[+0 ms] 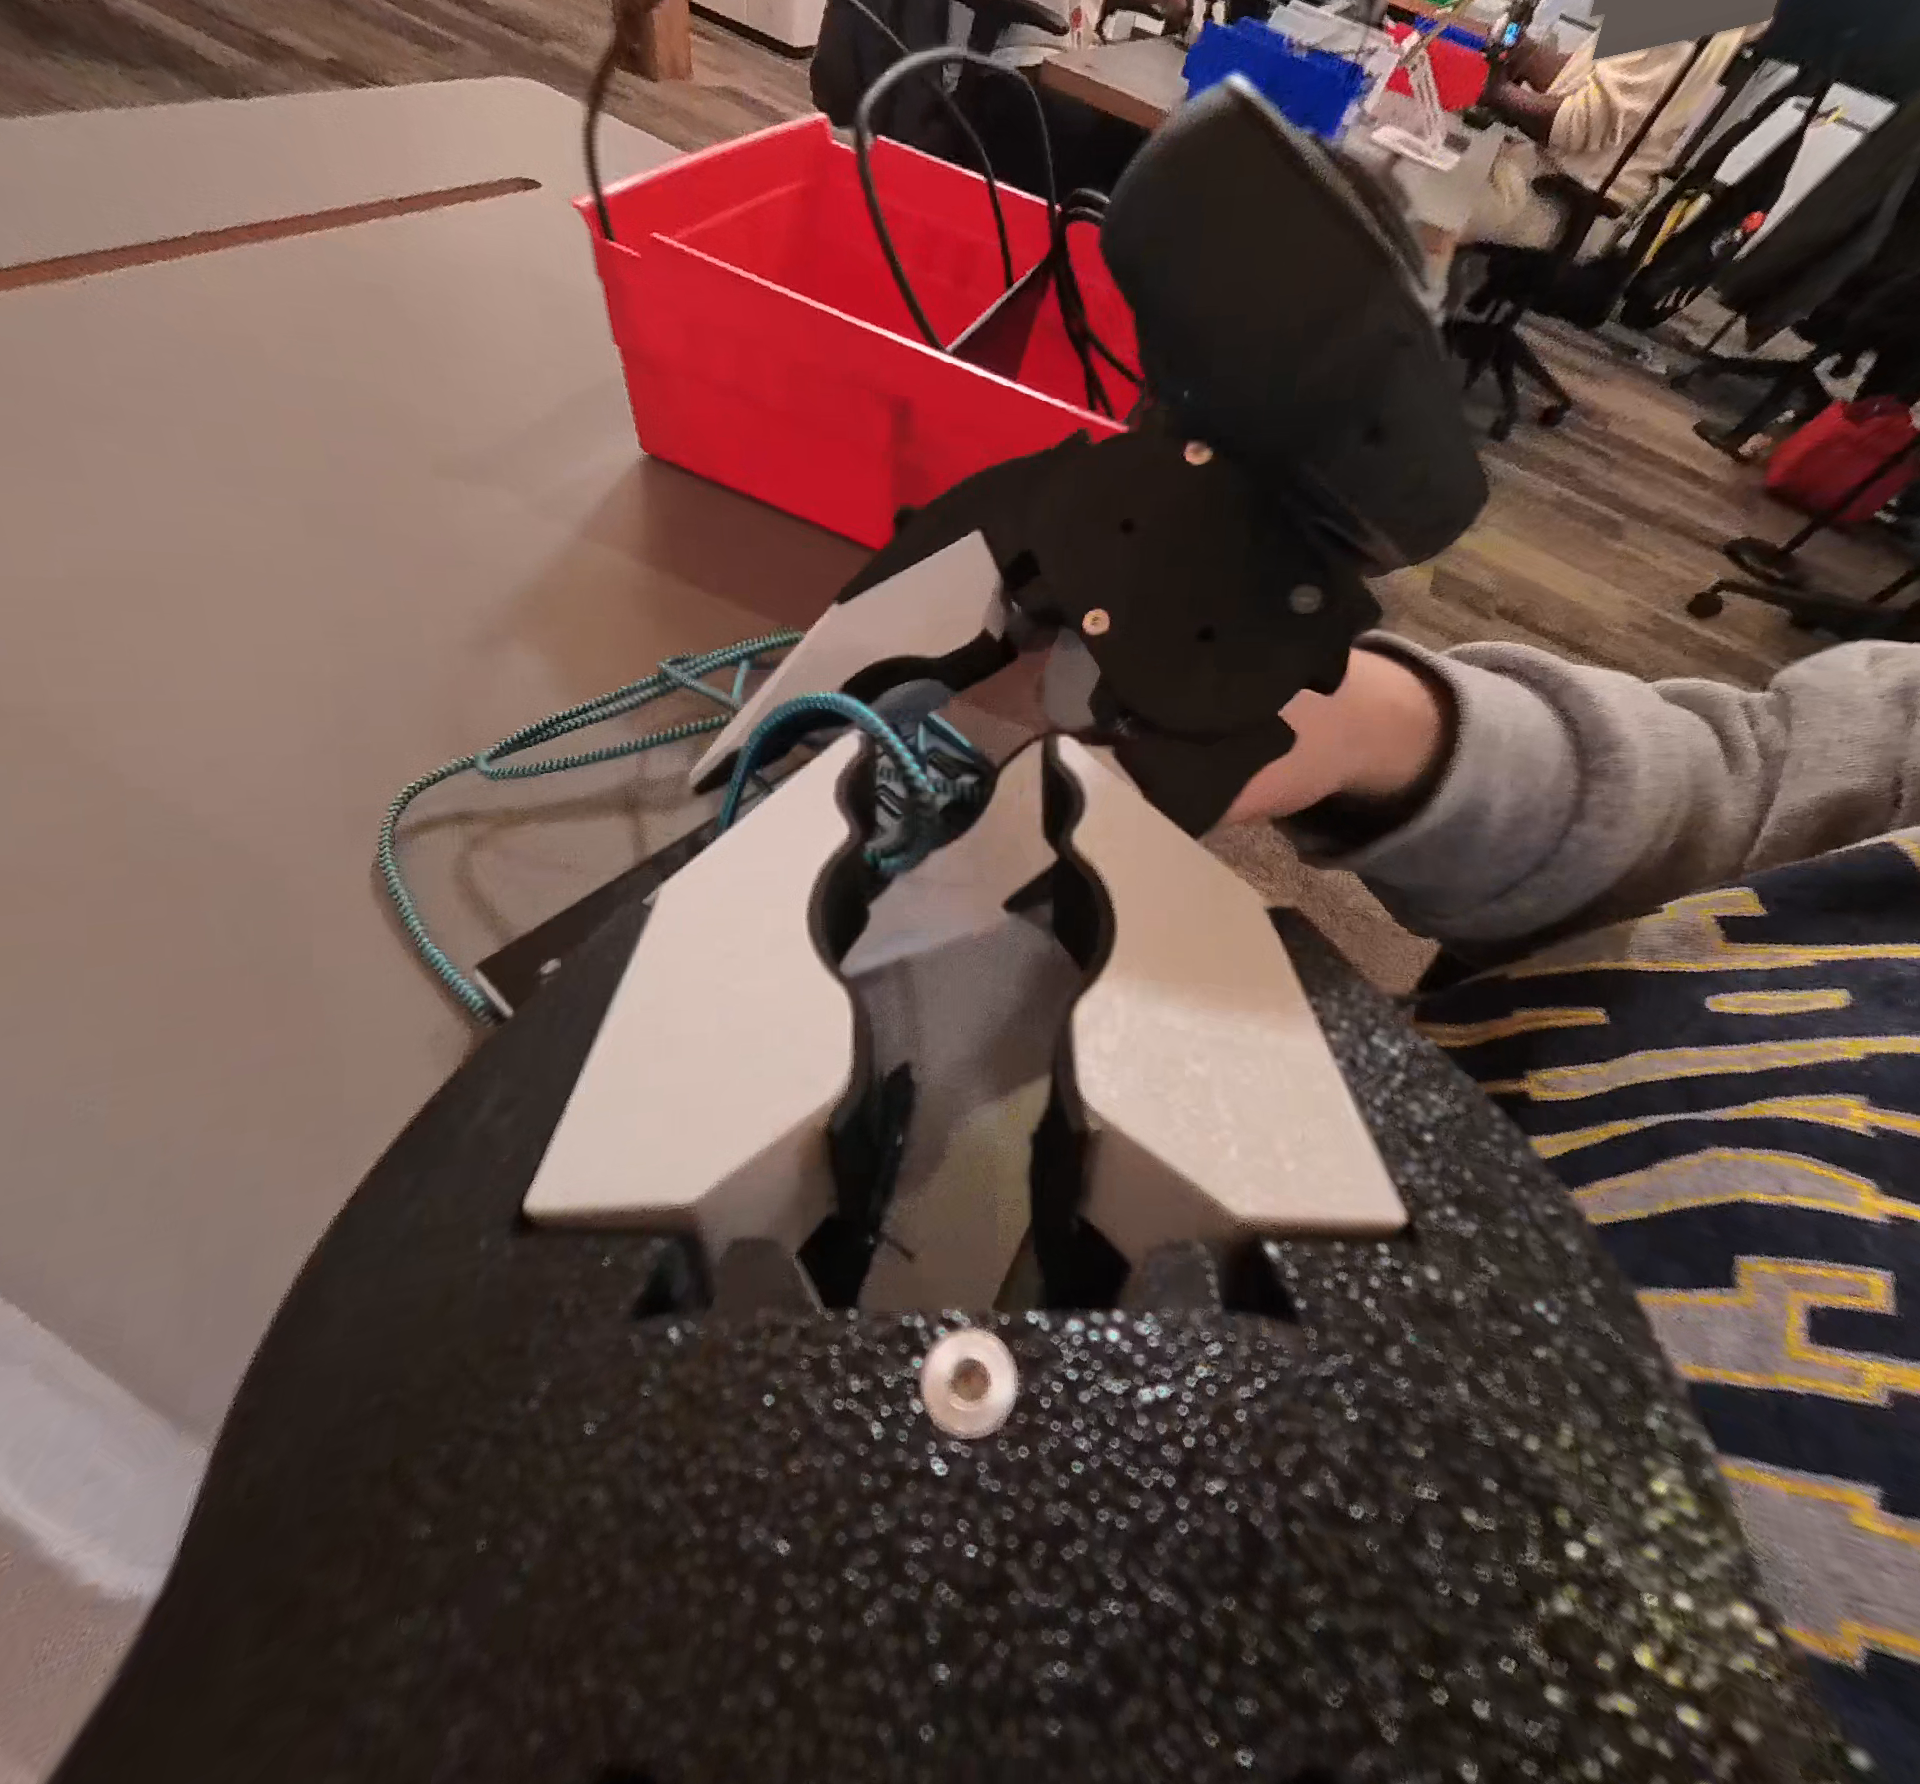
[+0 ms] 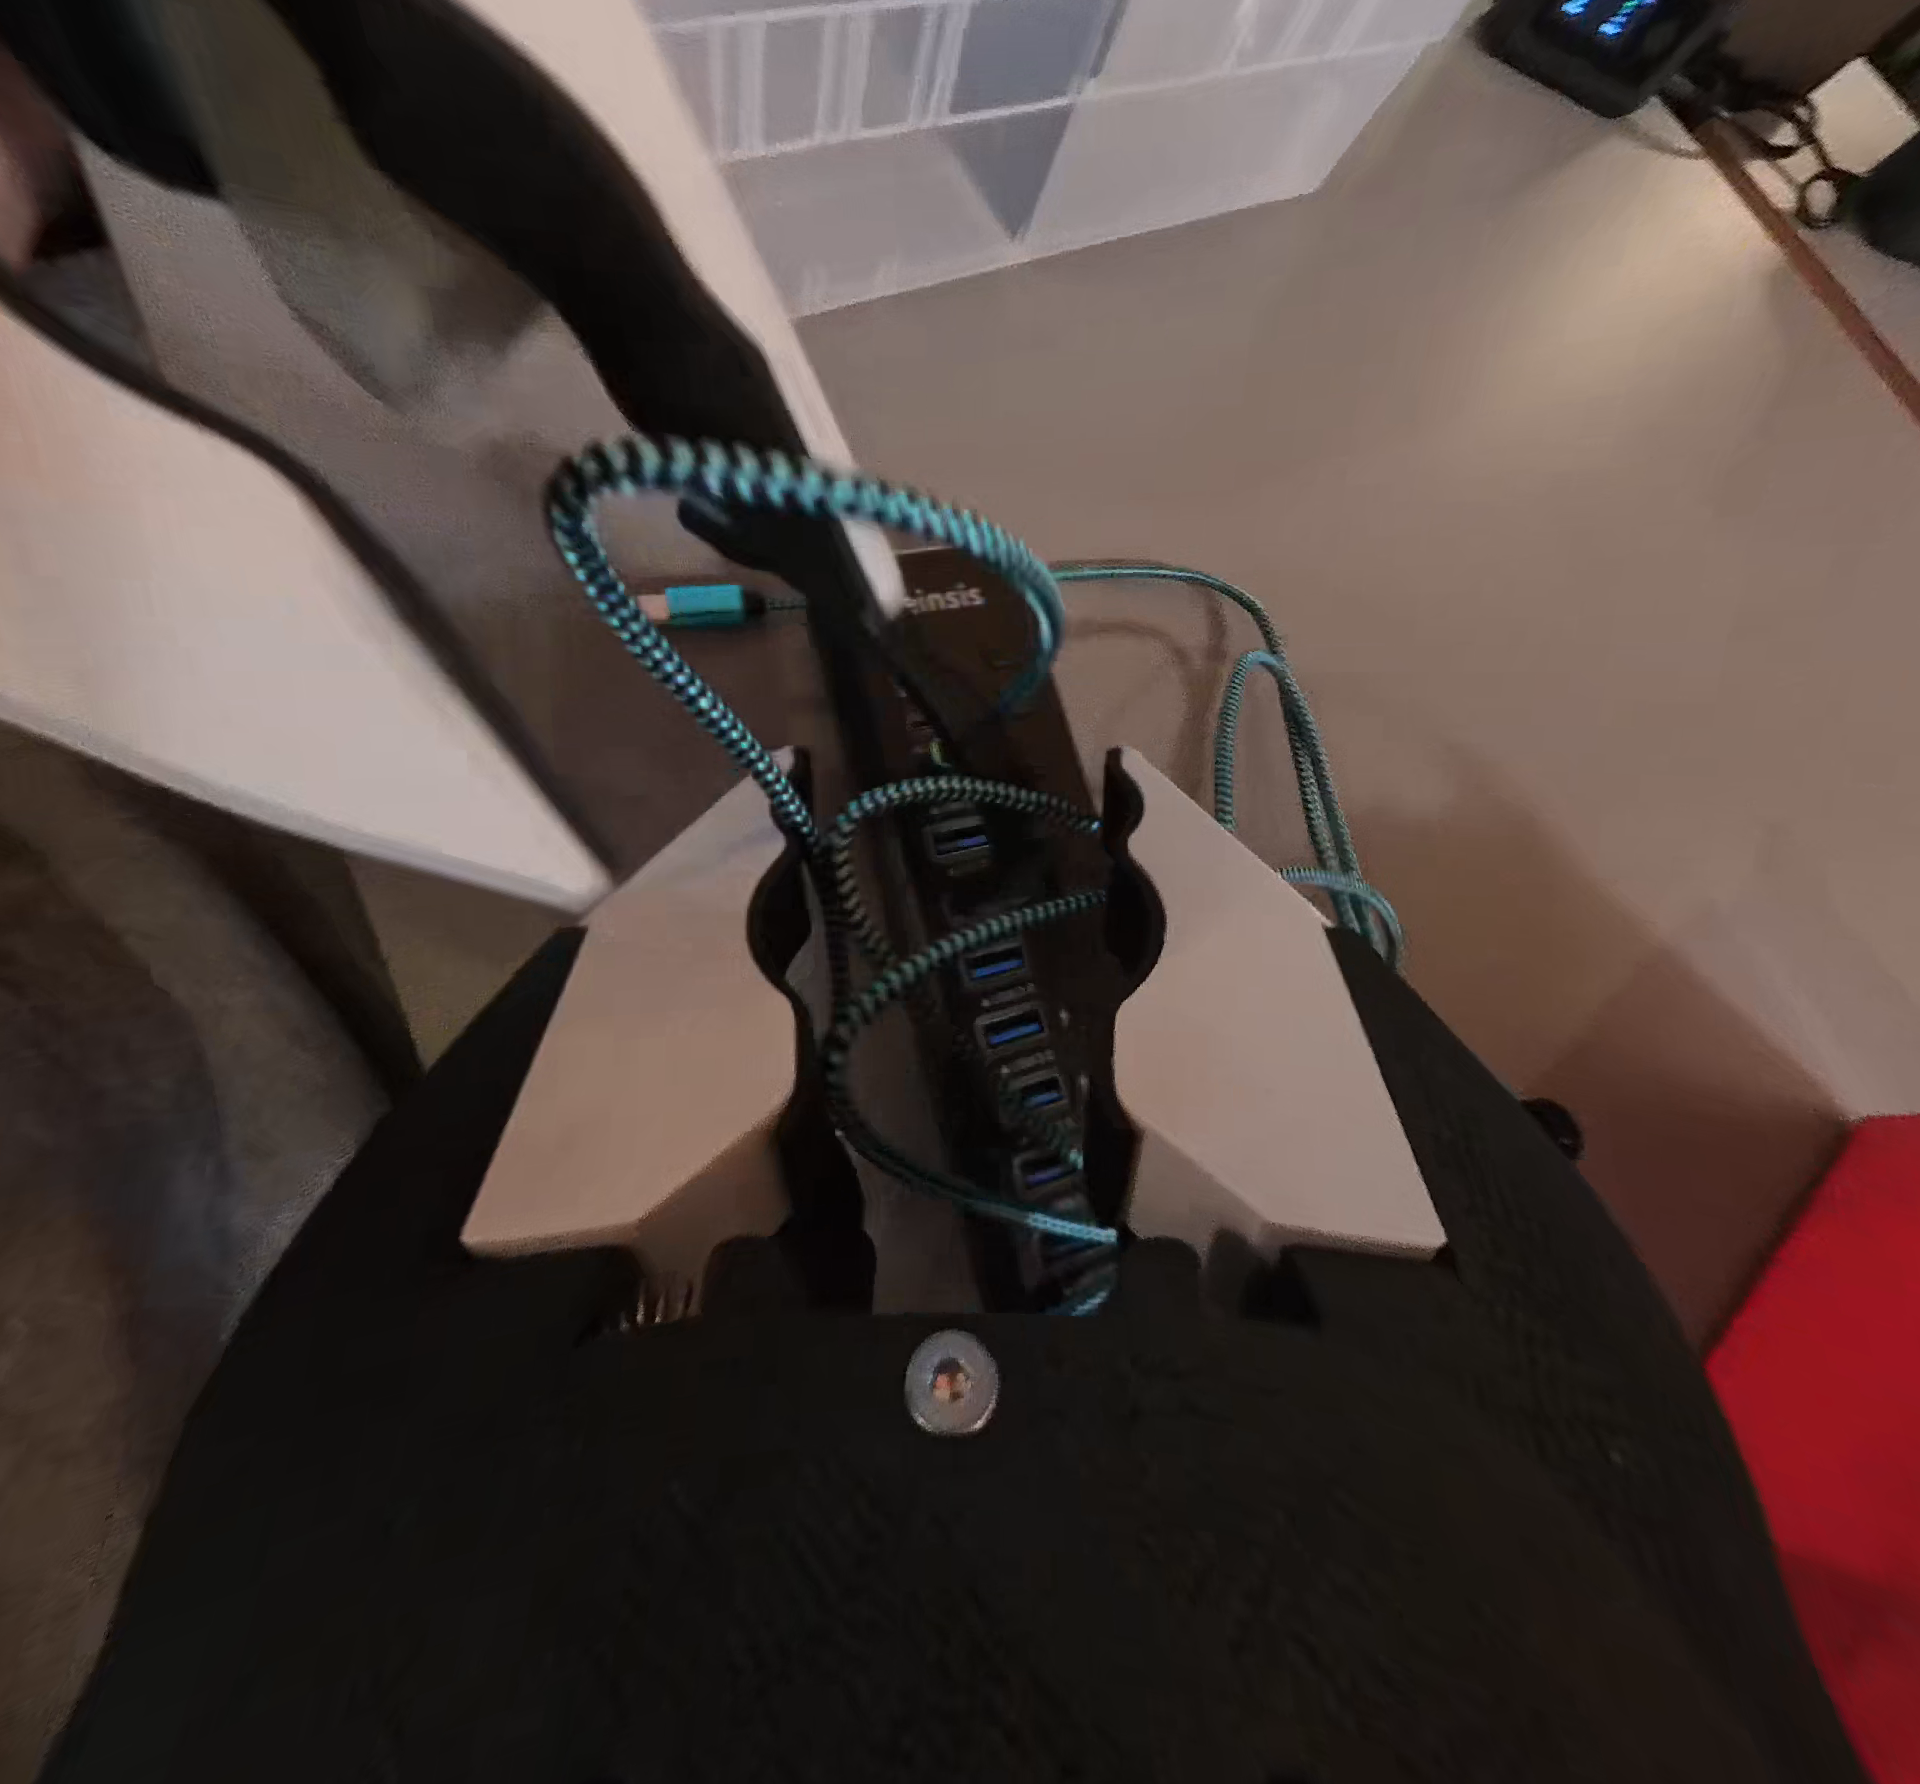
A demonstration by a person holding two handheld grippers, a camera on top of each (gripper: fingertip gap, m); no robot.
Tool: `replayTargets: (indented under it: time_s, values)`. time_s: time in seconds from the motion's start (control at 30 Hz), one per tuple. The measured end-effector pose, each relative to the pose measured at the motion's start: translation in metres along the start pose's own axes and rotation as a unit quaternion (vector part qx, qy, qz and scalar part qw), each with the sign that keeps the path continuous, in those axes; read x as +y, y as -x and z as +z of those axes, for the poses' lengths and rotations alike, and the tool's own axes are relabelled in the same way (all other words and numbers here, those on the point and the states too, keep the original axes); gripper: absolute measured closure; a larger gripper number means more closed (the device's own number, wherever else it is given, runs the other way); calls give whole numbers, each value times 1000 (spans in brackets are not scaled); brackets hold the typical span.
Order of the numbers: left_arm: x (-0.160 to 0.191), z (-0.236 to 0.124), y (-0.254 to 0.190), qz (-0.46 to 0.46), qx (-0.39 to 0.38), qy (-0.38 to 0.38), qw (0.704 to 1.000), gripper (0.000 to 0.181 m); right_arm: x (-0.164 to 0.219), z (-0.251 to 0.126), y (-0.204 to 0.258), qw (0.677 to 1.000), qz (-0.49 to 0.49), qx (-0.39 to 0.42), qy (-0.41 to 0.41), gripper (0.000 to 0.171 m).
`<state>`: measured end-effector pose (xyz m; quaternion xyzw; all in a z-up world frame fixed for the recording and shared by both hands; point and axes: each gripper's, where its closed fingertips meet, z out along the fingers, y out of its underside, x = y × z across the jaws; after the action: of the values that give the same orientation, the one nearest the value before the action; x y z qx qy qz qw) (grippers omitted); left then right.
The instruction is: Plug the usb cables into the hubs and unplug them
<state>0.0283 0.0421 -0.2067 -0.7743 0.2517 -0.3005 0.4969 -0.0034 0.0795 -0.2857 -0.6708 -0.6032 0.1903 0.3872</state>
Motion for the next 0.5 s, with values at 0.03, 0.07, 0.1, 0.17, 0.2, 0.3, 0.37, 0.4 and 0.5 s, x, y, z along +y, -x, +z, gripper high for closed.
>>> replayTargets:
  time_s: [0.03, 0.07, 0.1, 0.17, 0.2, 0.3, 0.37, 0.4, 0.5]
  values:
    - [-2, -6, 1, 0, -4, -9, 1000, 154, 0, -1, -5, 1000, 5, 11, -1, 119]
    - [-5, -14, 2, 0, -9, -21, 1000, 157, 2, -2, -11, 1000, 9, 25, 1, 122]
    - [-8, -21, 4, 0, -17, -32, 999, 157, 4, -2, -17, 999, 9, 35, 6, 125]
    - [-12, -37, 12, 9, -52, -42, 998, 157, 10, 2, -23, 999, 7, 44, 14, 135]
    - [-12, -43, 15, 17, -72, -44, 996, 157, 11, 4, -22, 999, 6, 37, 11, 139]
    - [-11, -54, 22, 59, -106, -33, 992, 158, 10, 6, -20, 999, -21, 30, 7, 153]
    - [-2, -52, 26, 95, -122, -3, 988, 157, 9, 6, -21, 999, -36, 35, -1, 163]
    - [5, -49, 29, 117, -131, 18, 984, 158, 8, 5, -22, 999, -35, 36, -9, 166]
    - [30, -33, 31, 220, -138, 81, 962, 160, 4, 2, -25, 999, 7, 12, -43, 167]
